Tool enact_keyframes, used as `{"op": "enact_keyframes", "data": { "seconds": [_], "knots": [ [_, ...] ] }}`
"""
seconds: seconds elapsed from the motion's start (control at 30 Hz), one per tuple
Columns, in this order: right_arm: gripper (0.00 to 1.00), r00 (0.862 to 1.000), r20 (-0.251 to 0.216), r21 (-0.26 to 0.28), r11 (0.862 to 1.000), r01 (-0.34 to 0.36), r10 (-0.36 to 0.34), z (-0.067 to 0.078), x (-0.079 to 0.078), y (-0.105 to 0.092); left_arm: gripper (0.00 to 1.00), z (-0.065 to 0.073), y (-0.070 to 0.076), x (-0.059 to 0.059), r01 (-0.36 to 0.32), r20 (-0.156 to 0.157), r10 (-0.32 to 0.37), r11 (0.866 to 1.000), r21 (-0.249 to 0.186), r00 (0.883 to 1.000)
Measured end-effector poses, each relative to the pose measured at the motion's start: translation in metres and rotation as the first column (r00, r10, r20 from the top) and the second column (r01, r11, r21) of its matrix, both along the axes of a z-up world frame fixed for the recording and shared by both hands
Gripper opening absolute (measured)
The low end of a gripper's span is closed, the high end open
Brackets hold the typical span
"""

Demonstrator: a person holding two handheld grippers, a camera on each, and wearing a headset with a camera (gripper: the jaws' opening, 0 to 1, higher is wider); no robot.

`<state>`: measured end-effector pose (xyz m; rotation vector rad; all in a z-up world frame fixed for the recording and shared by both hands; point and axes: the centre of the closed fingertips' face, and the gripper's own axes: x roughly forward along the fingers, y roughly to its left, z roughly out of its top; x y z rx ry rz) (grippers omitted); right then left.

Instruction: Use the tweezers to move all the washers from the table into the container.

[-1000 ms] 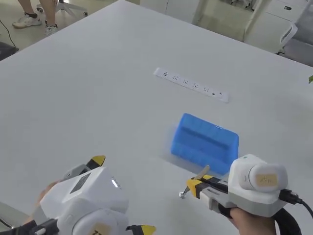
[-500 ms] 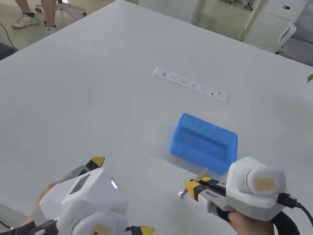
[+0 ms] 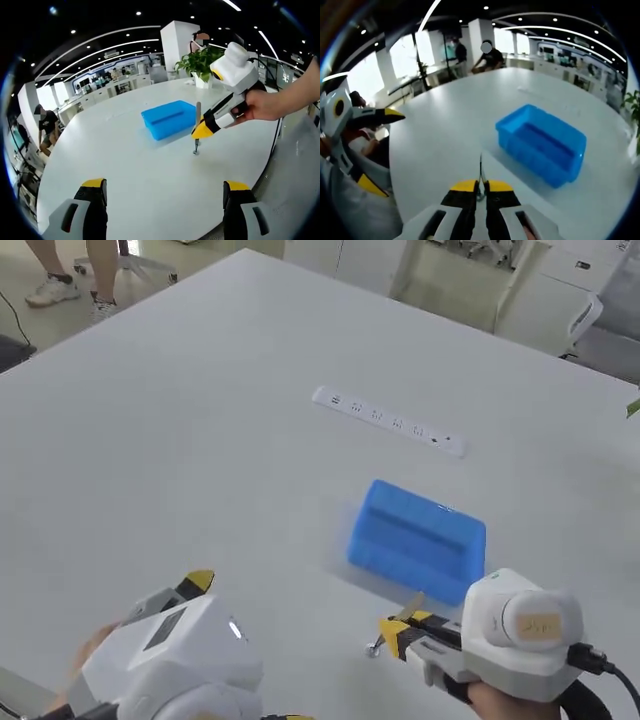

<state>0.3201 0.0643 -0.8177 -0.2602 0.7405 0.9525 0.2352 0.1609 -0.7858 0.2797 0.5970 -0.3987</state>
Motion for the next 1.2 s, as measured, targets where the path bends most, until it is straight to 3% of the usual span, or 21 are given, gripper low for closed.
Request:
{"op": "enact_keyframes", "data": {
  "seconds": [0.33,0.87,1.2],
  "knots": [
    [0.02,0.999,0.030,0.005,1.000,-0.019,0.019,0.015,0.003,0.001,0.99,0.001,0.001,0.001,-0.009,0.007,0.009,1.000,-0.003,1.000],
    [0.02,0.997,0.072,0.054,0.998,-0.030,0.026,0.056,0.015,0.004,0.99,0.001,0.001,0.001,-0.010,0.006,0.010,1.000,-0.007,1.000],
    [0.02,0.996,0.084,0.060,0.998,-0.032,0.027,0.067,0.018,0.007,0.99,0.001,0.001,0.002,-0.012,0.004,0.012,1.000,-0.009,1.000]
  ]
}}
